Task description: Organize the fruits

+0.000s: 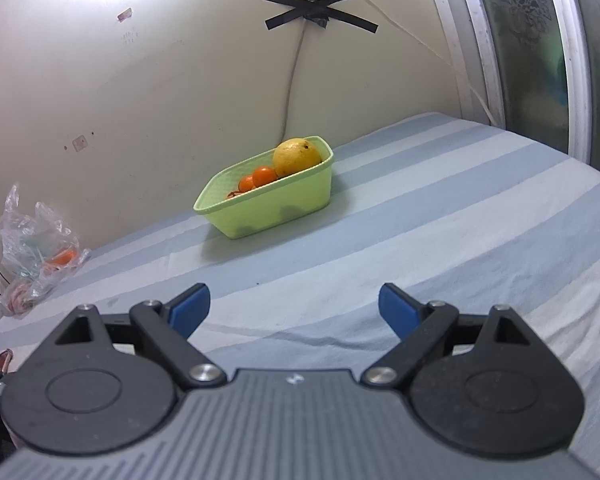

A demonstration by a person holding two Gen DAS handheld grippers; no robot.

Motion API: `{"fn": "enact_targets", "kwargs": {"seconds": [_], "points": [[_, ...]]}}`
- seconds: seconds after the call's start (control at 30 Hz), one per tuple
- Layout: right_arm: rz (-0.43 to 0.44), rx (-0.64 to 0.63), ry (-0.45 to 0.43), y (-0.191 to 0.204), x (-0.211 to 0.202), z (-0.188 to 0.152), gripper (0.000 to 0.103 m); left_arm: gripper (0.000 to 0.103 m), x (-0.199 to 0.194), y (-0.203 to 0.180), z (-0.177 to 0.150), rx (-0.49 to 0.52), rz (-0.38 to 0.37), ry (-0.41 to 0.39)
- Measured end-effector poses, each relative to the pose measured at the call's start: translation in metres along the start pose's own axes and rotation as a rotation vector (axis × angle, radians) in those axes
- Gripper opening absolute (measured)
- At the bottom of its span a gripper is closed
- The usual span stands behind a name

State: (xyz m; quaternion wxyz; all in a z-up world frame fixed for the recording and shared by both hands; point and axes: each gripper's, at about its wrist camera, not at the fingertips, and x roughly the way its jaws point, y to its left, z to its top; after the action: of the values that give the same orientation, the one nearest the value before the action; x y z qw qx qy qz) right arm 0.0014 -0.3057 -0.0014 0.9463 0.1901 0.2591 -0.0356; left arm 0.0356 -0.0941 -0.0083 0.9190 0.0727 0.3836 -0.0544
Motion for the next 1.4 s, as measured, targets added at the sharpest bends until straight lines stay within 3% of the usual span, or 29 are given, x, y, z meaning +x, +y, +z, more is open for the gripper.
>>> {"fn": "enact_targets", "kwargs": {"seconds": [1.03,1.4], "points": [[0.012,-0.028,-0.009,0.013,-0.004,0.003,0.095,0.103,-0.009,0.008,-0.006,-0.03,-0.002,-0.023],[-0.001,-0.058,-0.037,0.017,-0.009,0.004,0.095,0.103,-0.019,0.007,-0.004,-0.013,0.008,-0.069]]}}
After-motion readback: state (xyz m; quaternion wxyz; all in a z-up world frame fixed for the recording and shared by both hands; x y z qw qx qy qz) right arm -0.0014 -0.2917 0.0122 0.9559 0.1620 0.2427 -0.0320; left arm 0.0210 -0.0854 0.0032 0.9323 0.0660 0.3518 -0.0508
